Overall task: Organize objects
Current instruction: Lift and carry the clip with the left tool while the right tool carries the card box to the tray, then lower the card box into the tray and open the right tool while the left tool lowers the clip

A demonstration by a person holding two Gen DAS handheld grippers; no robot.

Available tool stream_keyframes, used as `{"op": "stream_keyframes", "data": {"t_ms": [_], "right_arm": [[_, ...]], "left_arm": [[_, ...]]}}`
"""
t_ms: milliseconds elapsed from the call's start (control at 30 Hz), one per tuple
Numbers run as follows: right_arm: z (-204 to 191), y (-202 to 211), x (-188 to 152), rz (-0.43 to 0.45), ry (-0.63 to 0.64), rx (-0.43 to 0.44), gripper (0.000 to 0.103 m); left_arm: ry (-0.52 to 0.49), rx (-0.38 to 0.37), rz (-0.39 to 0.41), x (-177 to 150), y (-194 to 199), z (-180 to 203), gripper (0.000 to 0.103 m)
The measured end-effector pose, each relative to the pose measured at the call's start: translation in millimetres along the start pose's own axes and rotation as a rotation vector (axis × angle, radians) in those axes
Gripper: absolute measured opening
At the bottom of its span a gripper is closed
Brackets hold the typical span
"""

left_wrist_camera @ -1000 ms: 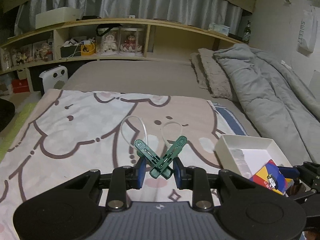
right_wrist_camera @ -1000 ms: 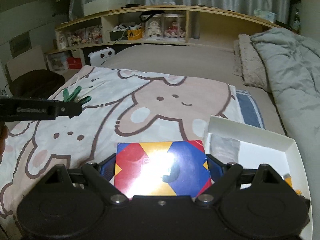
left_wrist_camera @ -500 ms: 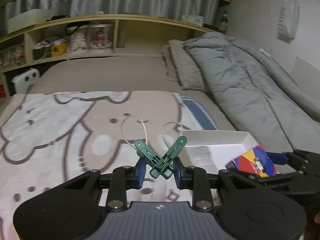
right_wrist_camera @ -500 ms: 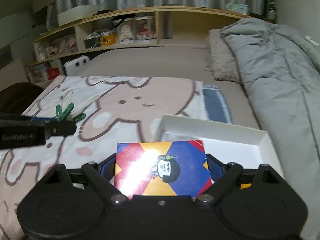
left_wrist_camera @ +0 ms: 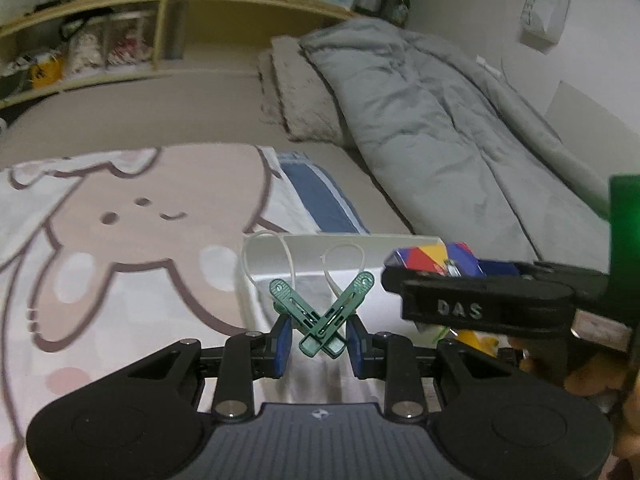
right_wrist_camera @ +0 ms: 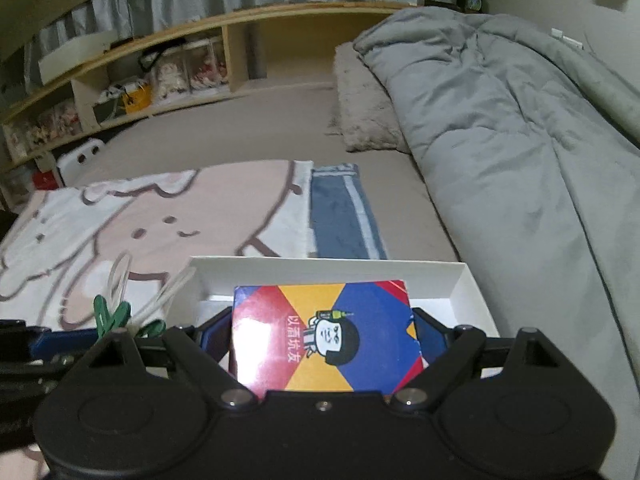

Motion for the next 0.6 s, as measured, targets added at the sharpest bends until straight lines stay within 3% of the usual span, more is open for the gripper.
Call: {"op": "stream_keyframes", "data": {"t_ms": [300, 600], "right_arm": [[32, -38, -5, -0.046, -0.067, -0.031, 0.090], [41, -52, 8, -0.001, -0.158, -0.025, 0.091]], "left_arm": [[-0.031, -0.074, -0.105, -25, -49, 22, 0.031], [-0.045, -0.164, -0.145, -25, -83, 53, 0.031]]}}
Point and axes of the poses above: each gripper's, at about its wrist camera, not at the fingertips, and y roughly against the way its jaws point, z to its right, x to its top, the point moved 10 cm from there along -y, roughly the way its jaws point, and after that the axes turned 5 degrees about -y, right-handed, at the moved point
